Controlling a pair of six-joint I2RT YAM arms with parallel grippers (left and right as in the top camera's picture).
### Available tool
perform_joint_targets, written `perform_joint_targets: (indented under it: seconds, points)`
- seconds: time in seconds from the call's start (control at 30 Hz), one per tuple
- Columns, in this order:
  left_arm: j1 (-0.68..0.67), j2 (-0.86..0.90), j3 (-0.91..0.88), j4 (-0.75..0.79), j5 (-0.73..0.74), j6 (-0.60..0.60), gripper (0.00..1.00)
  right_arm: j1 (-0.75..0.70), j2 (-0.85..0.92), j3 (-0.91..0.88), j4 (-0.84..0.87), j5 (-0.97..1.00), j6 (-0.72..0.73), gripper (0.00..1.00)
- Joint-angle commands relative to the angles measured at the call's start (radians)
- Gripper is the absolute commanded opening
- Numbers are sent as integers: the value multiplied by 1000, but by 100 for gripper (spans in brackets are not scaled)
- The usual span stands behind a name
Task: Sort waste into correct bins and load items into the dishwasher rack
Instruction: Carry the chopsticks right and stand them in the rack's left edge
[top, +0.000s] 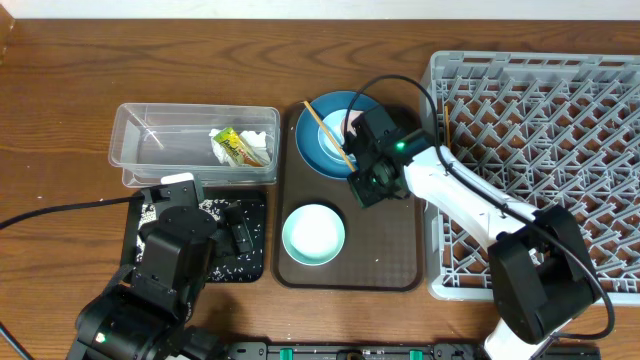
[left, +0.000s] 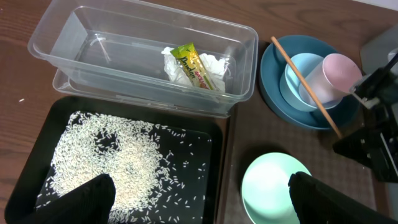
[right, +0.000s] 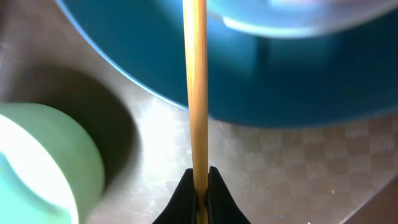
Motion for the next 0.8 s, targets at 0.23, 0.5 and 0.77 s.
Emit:
perform_joint_targets:
  seconds: [0.23,0.5,0.77]
  points:
    - [3,0,6,-3,-20,10,92,-11,-73,136,-76,-69,-6,1]
    - [3,0,6,-3,-21,10,92,-102,-248,156,-154,-19,84,1]
    - [3,0,6,-3,-20,10,92,-281,-373,156,-377,45,111,1]
